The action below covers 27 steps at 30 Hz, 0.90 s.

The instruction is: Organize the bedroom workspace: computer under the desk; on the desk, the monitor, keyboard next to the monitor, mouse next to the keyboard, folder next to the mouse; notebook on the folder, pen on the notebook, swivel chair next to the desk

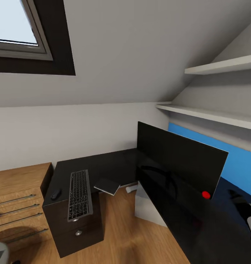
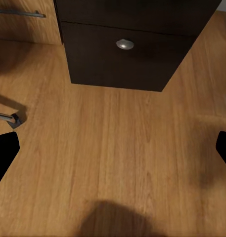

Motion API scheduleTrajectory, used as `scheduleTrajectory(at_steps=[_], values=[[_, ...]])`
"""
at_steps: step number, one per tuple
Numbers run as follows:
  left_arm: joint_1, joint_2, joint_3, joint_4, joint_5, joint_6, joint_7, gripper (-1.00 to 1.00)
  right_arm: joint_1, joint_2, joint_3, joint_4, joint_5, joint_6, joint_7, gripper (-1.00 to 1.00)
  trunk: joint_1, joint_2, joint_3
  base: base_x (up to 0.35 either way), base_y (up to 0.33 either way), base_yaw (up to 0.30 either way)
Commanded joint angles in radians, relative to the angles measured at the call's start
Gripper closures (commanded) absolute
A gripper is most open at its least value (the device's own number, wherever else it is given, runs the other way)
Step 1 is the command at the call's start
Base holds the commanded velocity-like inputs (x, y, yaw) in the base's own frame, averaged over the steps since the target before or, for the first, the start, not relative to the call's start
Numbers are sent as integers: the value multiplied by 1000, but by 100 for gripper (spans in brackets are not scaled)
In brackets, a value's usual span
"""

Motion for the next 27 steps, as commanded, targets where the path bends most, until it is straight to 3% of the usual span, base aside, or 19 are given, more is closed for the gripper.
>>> scheduleTrajectory(at_steps=[1, 3, 6, 10, 12, 15, 17, 22, 27], values=[[0, 0, -3, -1, 6, -2, 2, -100, -7, -1, 0, 26, -10, -65, -6, -100, 0, -1, -1, 4, -5, 0], [0, 0, -3, 0, 5, -2, 2, -100, -23, -6, 0, 81, -10, -232, -9, -100, 0, -1, -1, 1, -2, 0], [0, 0, -3, 0, 6, -2, 3, -100, -44, -32, 1, 140, -11, -337, -30, -100, 0, -1, -1, 0, 0, 0], [0, 0, -3, 0, 7, -3, 3, -100, -150, -55, 2, 245, -6, -371, -43, -100, 0, -1, -1, 0, 0, 0], [0, 0, -3, 0, 7, -3, 3, -100, -258, -82, 3, 350, 13, -381, -47, -100, 0, -1, -1, 0, 0, 0], [0, 0, -3, 0, 7, -3, 3, -100, -307, -92, 4, 399, 36, -383, -47, -100, 0, -1, -1, 0, 0, 0], [0, 0, -3, 0, 7, -3, 3, -100, -347, -97, 5, 435, 92, -383, -52, -100, 0, -1, -1, 0, 0, 0], [0, 0, -3, 0, 7, -4, 2, -100, -363, -82, 6, 464, 142, -379, -62, -100, 0, -1, -1, 0, 0, 0], [0, -1, -3, 0, 6, -5, 2, -100, -366, -74, 6, 472, 150, -372, -64, -100, 0, -1, -1, 0, 0, 0]])
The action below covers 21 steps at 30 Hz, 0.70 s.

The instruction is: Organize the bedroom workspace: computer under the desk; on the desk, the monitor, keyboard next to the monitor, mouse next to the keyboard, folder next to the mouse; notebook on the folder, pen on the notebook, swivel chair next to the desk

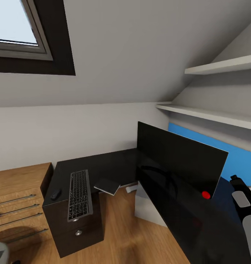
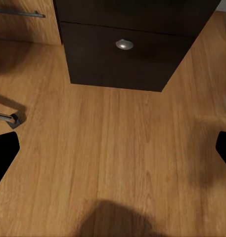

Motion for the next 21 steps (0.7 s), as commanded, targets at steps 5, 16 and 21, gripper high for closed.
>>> scheduleTrajectory(at_steps=[5, 16, 21], values=[[0, 0, -3, -1, 5, -1, 2, -100, -2, 2, 2, 3, -6, -1, -9, -100, 0, -1, -1, 16, 0, 0], [0, 0, -4, -1, 5, -2, 1, -100, -2, 2, 10, 5, -3, -1, -26, -100, 0, -1, -1, 102, -29, 0], [0, -1, -3, -1, 5, -2, 2, -100, -2, 0, 11, 5, 1, -1, -24, -100, 0, -1, -1, 107, -47, 0]])
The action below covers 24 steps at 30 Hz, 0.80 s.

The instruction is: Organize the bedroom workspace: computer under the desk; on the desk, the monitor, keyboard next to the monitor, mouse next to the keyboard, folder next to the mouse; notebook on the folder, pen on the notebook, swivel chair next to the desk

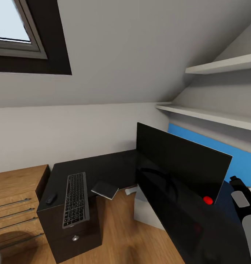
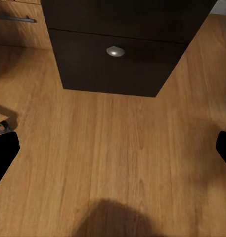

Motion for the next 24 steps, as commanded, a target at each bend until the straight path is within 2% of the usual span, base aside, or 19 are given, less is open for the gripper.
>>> scheduleTrajectory(at_steps=[1, 4, 9, 21, 22, 23, 24], values=[[0, 0, -2, -1, 7, -1, 3, -100, -1, 0, 2, 0, -8, -4, 0, -100, 1, -1, -1, 210, -93, 0], [0, 0, -2, -1, 7, -1, 3, -100, -1, 0, 13, 0, 15, -5, 2, -100, 1, -1, -1, 140, -67, 0], [0, 0, -2, -1, 7, -1, 3, -100, -1, 1, 51, 0, 94, -6, 6, -100, 1, -1, -1, 42, -20, 0], [0, 1, -2, -1, 7, -1, 3, -100, -1, -1, 64, 0, 130, -7, 9, -100, 1, -1, -1, 3, -1, 0], [0, 1, -2, -1, 7, -1, 3, -100, -1, -1, 65, 1, 153, -7, 9, -100, 1, -1, -1, 0, 0, 0], [0, 1, -2, -1, 7, -1, 3, -100, -1, -1, 65, 2, 198, -7, 10, -100, 1, -1, -1, 0, 0, 0], [0, 1, -2, -1, 7, -1, 3, -100, -1, -1, 64, 2, 217, -7, 10, -100, 1, -1, -1, 0, 0, 0]])
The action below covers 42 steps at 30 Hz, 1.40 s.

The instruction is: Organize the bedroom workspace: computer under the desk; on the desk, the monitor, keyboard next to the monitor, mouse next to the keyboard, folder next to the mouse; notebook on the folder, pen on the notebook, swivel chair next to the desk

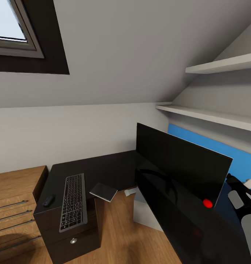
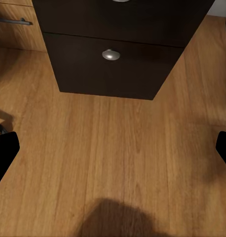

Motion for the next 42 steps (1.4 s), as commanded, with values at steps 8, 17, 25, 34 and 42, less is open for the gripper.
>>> scheduleTrajectory(at_steps=[8, 17, 25, 34, 42], values=[[0, 0, -1, -1, 7, -2, 3, -100, -1, 0, 26, 29, 35, -7, 7, -100, 0, -1, -1, 0, 0, 0], [0, 1, -1, -1, 7, -2, 3, -100, -1, 0, 131, 30, 40, -8, 7, -100, 0, -1, -1, 0, 0, 0], [0, 1, -1, -1, 7, -2, 3, -100, -1, 3, 204, 30, 41, -10, 7, -100, 0, -1, -1, 0, 0, 0], [0, 1, -1, -1, 7, -2, 3, -100, -1, 3, 206, 30, 42, -10, 7, -100, 0, -1, -1, -38, 20, 0], [0, 1, -1, -1, 7, -2, 3, -100, -1, 12, 207, 32, 41, -10, 7, -100, 0, -1, -1, -96, 47, 0]])
